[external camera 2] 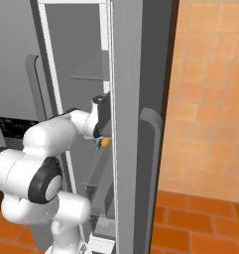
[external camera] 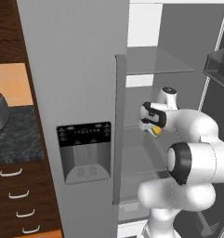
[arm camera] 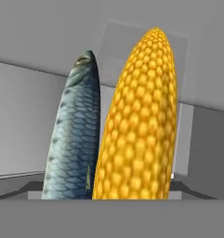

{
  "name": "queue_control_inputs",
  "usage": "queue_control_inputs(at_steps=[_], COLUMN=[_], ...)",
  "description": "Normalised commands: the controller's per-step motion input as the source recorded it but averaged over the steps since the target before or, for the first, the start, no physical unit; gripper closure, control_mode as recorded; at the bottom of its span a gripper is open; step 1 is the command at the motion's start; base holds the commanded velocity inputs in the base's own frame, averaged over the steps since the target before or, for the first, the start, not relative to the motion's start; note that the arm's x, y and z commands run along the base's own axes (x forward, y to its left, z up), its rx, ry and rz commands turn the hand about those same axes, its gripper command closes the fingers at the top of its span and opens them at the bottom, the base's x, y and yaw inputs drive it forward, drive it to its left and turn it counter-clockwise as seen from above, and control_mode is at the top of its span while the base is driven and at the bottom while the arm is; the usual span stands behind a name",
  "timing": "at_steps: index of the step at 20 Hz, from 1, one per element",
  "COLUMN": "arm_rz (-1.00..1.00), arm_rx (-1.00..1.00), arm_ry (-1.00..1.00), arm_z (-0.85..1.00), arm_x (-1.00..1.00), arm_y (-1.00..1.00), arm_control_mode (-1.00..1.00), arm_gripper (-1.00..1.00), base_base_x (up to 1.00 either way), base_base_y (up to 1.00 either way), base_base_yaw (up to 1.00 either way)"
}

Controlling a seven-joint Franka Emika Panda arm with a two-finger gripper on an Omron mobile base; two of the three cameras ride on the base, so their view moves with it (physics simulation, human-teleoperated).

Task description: Place one corn and one fish in each tupperware on the nearby counter, to pack two identical lunches.

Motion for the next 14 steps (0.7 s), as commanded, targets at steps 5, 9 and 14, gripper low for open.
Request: queue_control_inputs(at_steps=[5,9,14], arm_rz=[-0.01,-0.04,-0.01], arm_rx=[0.00,0.00,0.00], arm_ry=[0.10,0.01,0.00], arm_z=[0.93,0.64,0.40], arm_x=[-1.00,-1.00,-1.00], arm_y=[0.08,0.00,0.05], arm_control_mode=[-1.00,-1.00,-1.00], arm_gripper=[1.00,1.00,1.00], base_base_x=[0.00,0.00,0.00], base_base_y=[0.00,0.00,0.00], base_base_yaw=[0.00,0.00,0.00])
